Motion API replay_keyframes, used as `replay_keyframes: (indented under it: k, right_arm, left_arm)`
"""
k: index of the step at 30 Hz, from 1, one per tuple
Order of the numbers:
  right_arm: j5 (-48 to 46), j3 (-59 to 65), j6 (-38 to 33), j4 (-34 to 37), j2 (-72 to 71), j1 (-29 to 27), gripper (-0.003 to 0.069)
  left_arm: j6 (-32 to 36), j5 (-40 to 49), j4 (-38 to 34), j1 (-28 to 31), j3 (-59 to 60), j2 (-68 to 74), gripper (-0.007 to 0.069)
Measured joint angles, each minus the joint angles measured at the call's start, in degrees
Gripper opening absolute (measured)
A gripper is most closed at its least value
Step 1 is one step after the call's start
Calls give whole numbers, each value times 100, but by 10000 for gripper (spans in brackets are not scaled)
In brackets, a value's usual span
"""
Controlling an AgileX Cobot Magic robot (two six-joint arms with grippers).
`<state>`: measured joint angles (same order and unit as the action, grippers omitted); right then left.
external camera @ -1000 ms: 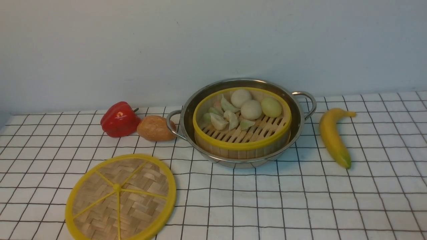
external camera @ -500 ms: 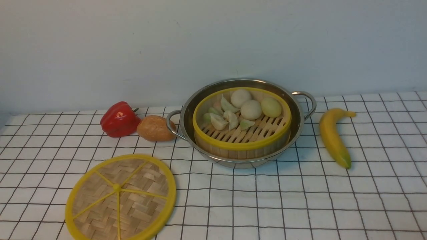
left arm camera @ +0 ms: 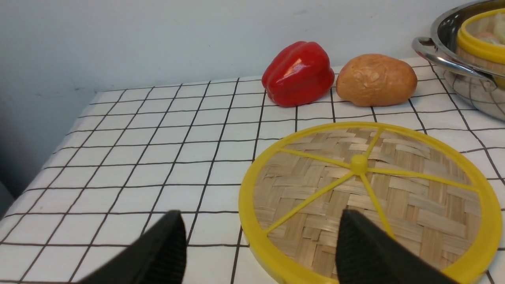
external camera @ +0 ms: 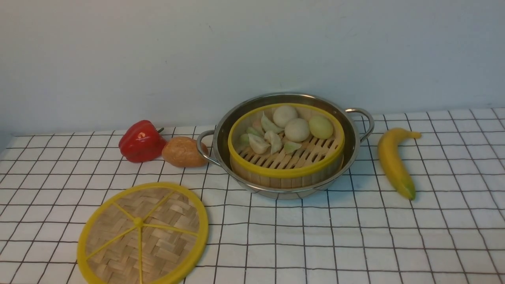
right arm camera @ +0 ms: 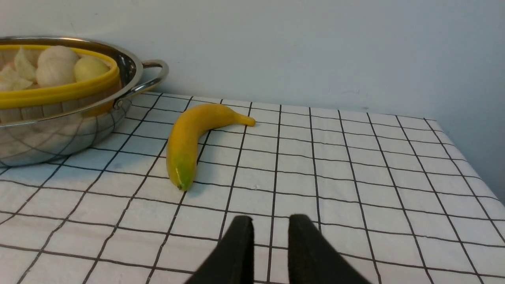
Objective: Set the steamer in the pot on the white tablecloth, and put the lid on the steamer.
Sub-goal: 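Grasp the bamboo steamer lid lying on the table by its centre knob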
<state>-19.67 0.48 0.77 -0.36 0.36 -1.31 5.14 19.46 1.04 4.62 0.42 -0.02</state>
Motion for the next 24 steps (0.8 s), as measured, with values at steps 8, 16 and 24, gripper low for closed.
replay_keyframes:
  k: [8, 16, 24]
  right_arm:
    - [0, 0, -17, 0, 0, 0, 182]
    - [0, 0, -17, 0, 0, 0, 202]
    - [0, 0, -17, 0, 0, 0, 220]
  left_arm:
    - [0, 0, 0, 0, 0, 0, 473]
    - [0, 0, 0, 0, 0, 0, 473]
    - [-629, -1233, -901, 0, 11, 0, 473]
